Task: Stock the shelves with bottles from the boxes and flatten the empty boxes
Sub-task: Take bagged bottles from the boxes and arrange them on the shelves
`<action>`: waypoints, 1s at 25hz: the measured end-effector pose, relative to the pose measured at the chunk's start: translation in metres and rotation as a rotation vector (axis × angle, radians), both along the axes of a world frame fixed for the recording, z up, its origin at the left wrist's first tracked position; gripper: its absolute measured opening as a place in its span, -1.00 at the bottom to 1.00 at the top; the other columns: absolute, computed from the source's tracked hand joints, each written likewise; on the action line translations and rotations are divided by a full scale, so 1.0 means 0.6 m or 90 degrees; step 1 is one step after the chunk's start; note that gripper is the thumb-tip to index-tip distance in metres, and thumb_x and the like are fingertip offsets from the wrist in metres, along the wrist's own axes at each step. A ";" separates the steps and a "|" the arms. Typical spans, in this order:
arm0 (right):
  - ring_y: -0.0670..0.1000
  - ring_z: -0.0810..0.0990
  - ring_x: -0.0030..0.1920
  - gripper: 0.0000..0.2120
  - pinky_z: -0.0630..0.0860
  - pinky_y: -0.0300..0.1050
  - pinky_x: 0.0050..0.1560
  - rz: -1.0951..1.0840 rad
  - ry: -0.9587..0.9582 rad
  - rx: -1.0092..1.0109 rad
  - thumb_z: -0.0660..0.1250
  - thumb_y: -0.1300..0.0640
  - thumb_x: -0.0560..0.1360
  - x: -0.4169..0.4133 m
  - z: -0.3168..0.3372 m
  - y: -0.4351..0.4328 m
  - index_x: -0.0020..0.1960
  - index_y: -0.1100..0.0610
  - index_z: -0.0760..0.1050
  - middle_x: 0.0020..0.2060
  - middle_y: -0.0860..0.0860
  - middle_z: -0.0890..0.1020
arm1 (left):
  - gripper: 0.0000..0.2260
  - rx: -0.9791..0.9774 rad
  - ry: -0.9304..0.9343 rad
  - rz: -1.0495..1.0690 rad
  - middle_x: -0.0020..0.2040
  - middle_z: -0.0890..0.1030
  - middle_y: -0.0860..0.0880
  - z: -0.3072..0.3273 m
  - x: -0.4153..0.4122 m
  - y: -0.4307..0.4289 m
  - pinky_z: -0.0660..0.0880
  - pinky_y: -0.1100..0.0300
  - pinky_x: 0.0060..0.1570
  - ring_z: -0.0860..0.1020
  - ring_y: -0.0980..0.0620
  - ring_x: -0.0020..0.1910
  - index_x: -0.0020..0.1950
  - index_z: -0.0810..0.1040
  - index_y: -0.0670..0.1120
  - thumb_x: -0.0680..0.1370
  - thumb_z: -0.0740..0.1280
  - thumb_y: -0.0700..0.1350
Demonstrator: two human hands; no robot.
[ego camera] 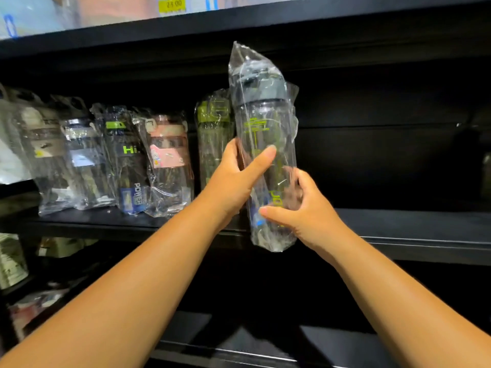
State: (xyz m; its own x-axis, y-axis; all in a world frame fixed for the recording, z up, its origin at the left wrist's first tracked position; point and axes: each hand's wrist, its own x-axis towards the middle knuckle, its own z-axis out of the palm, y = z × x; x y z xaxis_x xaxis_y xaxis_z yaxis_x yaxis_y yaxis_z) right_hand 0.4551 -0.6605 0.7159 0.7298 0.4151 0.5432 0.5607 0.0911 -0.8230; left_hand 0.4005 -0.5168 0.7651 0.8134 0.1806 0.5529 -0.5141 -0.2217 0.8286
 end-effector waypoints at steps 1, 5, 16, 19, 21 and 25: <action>-0.34 0.56 0.13 -0.26 0.52 -0.35 0.12 -0.037 -0.014 -0.003 0.61 0.20 0.33 0.009 -0.002 -0.003 0.37 -0.08 0.31 0.17 -0.31 0.53 | -0.33 0.045 0.020 0.040 0.18 0.53 0.24 -0.006 0.002 0.004 0.44 0.55 -0.01 0.52 0.47 0.06 0.52 0.23 0.02 0.51 0.38 0.22; -0.26 0.41 0.24 -0.14 0.35 -0.52 0.00 -0.160 -0.027 -0.059 0.58 0.05 0.38 0.041 -0.008 0.002 0.51 -0.02 0.13 0.28 -0.25 0.36 | -0.65 0.276 0.034 0.271 0.11 0.57 0.14 -0.079 0.021 0.049 0.48 0.32 0.06 0.55 0.20 0.09 0.32 0.49 0.09 0.56 0.36 0.12; 0.18 0.48 0.25 -0.08 0.52 0.09 0.15 -0.399 -0.087 -0.256 0.51 -0.28 0.32 0.107 -0.008 0.085 0.44 0.08 0.12 0.35 0.11 0.41 | -0.71 0.662 0.141 0.499 0.08 0.55 0.04 -0.152 0.040 0.087 0.35 0.10 -0.09 0.49 -0.03 0.12 0.14 0.59 0.07 0.63 0.12 0.12; 0.24 0.43 0.31 -0.02 0.50 0.12 0.14 -0.434 -0.067 -0.287 0.48 -0.30 0.33 0.112 -0.003 0.107 0.48 0.15 0.06 0.39 0.18 0.36 | -0.70 0.678 0.126 0.507 0.08 0.53 0.04 -0.160 0.043 0.092 0.36 0.11 -0.12 0.49 -0.03 0.08 0.16 0.57 0.08 0.63 0.09 0.10; 0.25 0.40 0.32 0.01 0.50 0.15 0.13 -0.447 -0.045 -0.294 0.47 -0.32 0.33 0.117 0.000 0.116 0.49 0.14 0.03 0.40 0.18 0.33 | -0.69 0.687 0.121 0.521 0.08 0.53 0.04 -0.161 0.047 0.092 0.40 0.09 -0.10 0.49 -0.04 0.07 0.16 0.57 0.08 0.62 0.07 0.10; 0.26 0.37 0.33 0.05 0.49 0.16 0.19 -0.452 -0.037 -0.314 0.44 -0.36 0.33 0.111 -0.007 0.119 0.52 0.12 -0.02 0.41 0.18 0.25 | -0.67 0.691 0.110 0.526 0.07 0.54 0.03 -0.168 0.049 0.097 0.39 0.09 -0.14 0.50 -0.05 0.04 0.16 0.57 0.06 0.62 0.05 0.09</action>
